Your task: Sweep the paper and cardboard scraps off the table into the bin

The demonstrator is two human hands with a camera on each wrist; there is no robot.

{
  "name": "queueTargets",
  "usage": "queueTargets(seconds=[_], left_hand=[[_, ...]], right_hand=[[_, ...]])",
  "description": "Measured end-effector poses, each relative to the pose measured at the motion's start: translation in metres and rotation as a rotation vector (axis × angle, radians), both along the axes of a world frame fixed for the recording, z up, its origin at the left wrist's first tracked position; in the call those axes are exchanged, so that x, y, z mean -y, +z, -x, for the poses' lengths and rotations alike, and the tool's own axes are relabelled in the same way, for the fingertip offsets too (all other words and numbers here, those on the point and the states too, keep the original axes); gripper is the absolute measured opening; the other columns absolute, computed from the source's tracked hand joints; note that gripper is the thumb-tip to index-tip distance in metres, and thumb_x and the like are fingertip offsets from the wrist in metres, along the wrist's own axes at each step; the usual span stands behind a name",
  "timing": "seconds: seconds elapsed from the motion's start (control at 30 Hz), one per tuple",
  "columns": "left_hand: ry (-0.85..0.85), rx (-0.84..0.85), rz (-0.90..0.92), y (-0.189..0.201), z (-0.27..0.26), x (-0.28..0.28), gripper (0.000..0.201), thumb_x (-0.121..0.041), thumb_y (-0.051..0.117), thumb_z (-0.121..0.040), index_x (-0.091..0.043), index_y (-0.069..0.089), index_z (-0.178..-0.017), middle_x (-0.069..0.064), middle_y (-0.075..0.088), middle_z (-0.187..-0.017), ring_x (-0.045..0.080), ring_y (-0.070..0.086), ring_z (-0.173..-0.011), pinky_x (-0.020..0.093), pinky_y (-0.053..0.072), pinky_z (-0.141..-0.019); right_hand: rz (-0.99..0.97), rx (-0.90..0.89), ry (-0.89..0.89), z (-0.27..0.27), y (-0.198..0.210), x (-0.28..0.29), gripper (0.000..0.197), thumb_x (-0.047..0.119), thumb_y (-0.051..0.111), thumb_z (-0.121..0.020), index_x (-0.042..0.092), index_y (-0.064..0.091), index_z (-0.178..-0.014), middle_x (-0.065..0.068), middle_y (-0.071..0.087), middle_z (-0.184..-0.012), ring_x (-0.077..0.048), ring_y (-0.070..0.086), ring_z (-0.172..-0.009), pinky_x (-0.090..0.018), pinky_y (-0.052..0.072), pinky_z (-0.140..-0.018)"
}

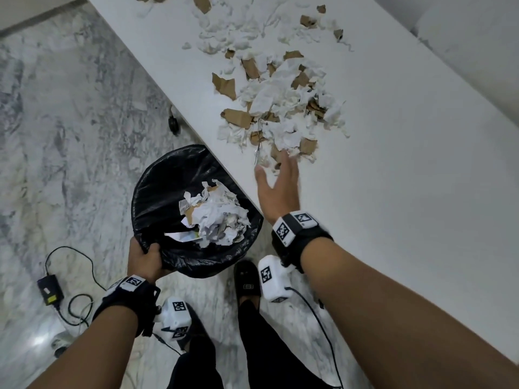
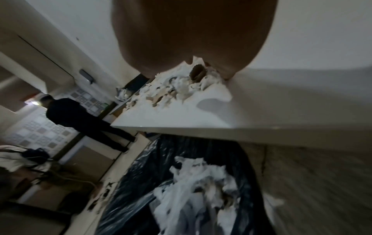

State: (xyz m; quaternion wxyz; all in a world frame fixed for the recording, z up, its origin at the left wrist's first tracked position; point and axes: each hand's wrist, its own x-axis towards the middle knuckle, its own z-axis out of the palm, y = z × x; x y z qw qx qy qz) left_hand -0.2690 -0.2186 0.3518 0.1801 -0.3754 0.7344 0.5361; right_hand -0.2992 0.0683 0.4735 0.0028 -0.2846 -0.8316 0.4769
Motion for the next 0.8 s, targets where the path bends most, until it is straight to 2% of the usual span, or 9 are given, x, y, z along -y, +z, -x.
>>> queueTargets(seconds=[0.1, 0.2, 0.27, 0.4, 0.47, 0.57, 0.63, 0.73, 0.8], left_hand=[[0.023, -0.003, -0.009, 0.004, 0.003, 0.000, 0.034, -0.010, 0.049, -0.103, -0.022, 0.048, -0.135, 0.020, 0.060, -0.135, 0.047, 0.068, -0.111, 0.043, 0.063, -0.049], [0.022, -0.006, -0.014, 0.004, 0.007, 0.000, 0.035, -0.012, 0.049, -0.103, -0.024, 0.048, -0.136, 0.020, 0.060, -0.137, 0.047, 0.068, -0.110, 0.047, 0.064, -0.052], [0.021, -0.009, -0.022, 0.003, 0.008, -0.001, 0.034, -0.012, 0.049, -0.102, -0.022, 0.050, -0.135, 0.023, 0.061, -0.136, 0.048, 0.069, -0.108, 0.049, 0.064, -0.053], [0.056, -0.014, -0.028, 0.008, 0.010, -0.009, 0.034, -0.007, 0.047, -0.105, -0.016, 0.047, -0.138, 0.024, 0.059, -0.136, 0.049, 0.066, -0.111, 0.038, 0.060, -0.041], [0.071, -0.020, -0.049, 0.013, 0.010, -0.013, 0.033, -0.006, 0.046, -0.106, -0.016, 0.046, -0.138, 0.026, 0.057, -0.138, 0.047, 0.065, -0.108, 0.036, 0.059, -0.041], [0.068, -0.031, -0.067, 0.021, 0.012, -0.018, 0.024, -0.006, 0.045, -0.107, -0.019, 0.046, -0.128, 0.027, 0.056, -0.141, 0.041, 0.063, -0.103, 0.040, 0.058, -0.058], [0.075, -0.026, -0.086, 0.024, 0.014, -0.018, 0.022, -0.006, 0.045, -0.108, -0.021, 0.044, -0.123, 0.027, 0.056, -0.141, 0.039, 0.062, -0.102, 0.042, 0.057, -0.062], [0.065, -0.021, -0.074, 0.026, 0.018, -0.017, 0.023, -0.007, 0.046, -0.107, -0.025, 0.044, -0.122, 0.026, 0.057, -0.141, 0.040, 0.064, -0.102, 0.037, 0.059, -0.054], [0.062, -0.019, -0.066, 0.027, 0.020, -0.017, 0.024, -0.007, 0.046, -0.107, -0.026, 0.044, -0.122, 0.024, 0.057, -0.140, 0.039, 0.064, -0.102, 0.034, 0.059, -0.044]], right_hand=[[-0.051, -0.064, 0.003, 0.001, 0.003, 0.003, 0.065, 0.042, 0.049, -0.098, 0.025, 0.020, -0.154, 0.002, 0.011, -0.164, -0.012, 0.010, -0.150, -0.024, 0.014, -0.115], [-0.310, -0.117, -0.042, 0.012, 0.008, -0.027, 0.059, 0.042, 0.047, -0.095, 0.021, 0.034, -0.148, -0.003, 0.028, -0.157, -0.022, 0.029, -0.143, -0.040, 0.031, -0.116], [-0.427, -0.094, -0.026, 0.027, 0.009, -0.057, 0.058, 0.044, 0.049, -0.092, 0.022, 0.039, -0.146, -0.004, 0.031, -0.154, -0.026, 0.033, -0.140, -0.048, 0.036, -0.110], [-0.400, 0.111, 0.152, 0.066, 0.005, -0.102, 0.069, 0.057, 0.048, -0.091, 0.035, 0.025, -0.152, -0.002, 0.010, -0.164, -0.027, 0.011, -0.150, -0.050, 0.022, -0.118], [-0.333, 0.165, 0.239, 0.077, -0.002, -0.102, 0.071, 0.061, 0.046, -0.091, 0.036, 0.021, -0.153, -0.002, 0.005, -0.165, -0.025, 0.007, -0.152, -0.047, 0.017, -0.121], [-0.278, 0.197, 0.261, 0.078, -0.012, -0.075, 0.073, 0.062, 0.044, -0.092, 0.033, 0.022, -0.154, -0.004, 0.008, -0.165, -0.025, 0.006, -0.152, -0.046, 0.010, -0.122], [-0.299, 0.192, 0.255, 0.071, -0.015, -0.050, 0.071, 0.060, 0.044, -0.093, 0.031, 0.023, -0.154, -0.005, 0.012, -0.164, -0.026, 0.007, -0.152, -0.048, 0.009, -0.122], [-0.361, 0.175, 0.307, 0.059, -0.016, -0.020, 0.066, 0.058, 0.042, -0.093, 0.032, 0.027, -0.152, -0.002, 0.017, -0.163, -0.024, 0.011, -0.151, -0.048, 0.008, -0.122], [-0.371, 0.126, 0.315, 0.056, -0.014, -0.013, 0.060, 0.054, 0.043, -0.093, 0.031, 0.037, -0.148, -0.002, 0.024, -0.160, -0.023, 0.022, -0.147, -0.049, 0.014, -0.120]])
